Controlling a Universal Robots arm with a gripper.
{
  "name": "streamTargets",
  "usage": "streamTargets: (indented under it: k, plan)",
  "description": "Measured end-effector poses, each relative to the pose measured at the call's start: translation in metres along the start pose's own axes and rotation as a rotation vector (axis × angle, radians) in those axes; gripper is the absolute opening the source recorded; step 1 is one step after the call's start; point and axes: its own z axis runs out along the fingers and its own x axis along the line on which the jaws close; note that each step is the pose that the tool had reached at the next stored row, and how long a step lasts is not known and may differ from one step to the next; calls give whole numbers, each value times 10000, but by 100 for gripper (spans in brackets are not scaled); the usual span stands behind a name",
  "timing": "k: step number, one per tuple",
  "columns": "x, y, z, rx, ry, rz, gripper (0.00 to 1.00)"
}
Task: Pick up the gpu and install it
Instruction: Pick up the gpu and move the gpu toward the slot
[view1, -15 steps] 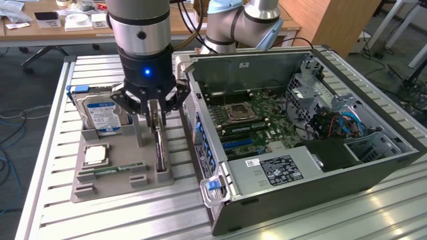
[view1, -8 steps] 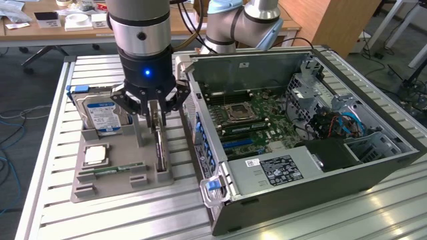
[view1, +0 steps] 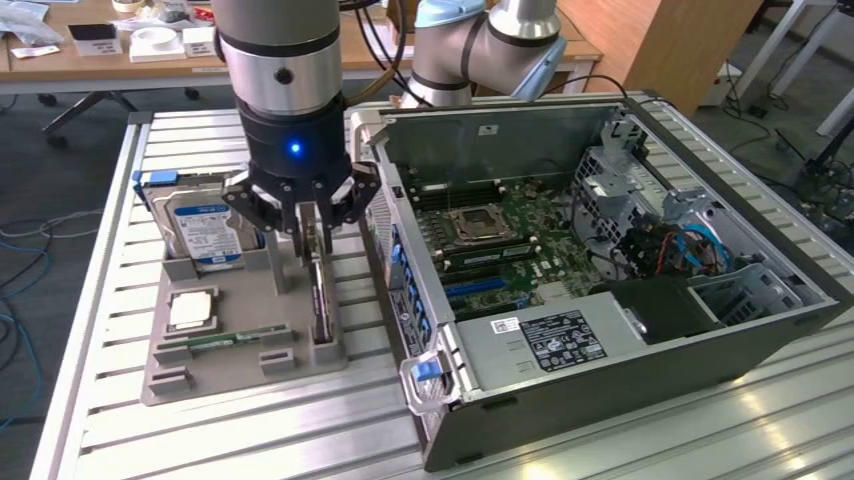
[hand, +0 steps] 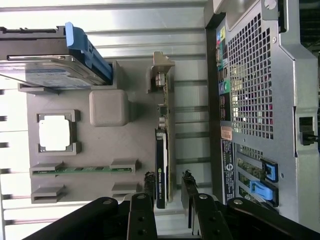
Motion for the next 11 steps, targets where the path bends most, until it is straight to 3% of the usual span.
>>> streamTargets:
  k: [11]
  plan:
    - [1, -3, 53, 2, 1, 0, 36]
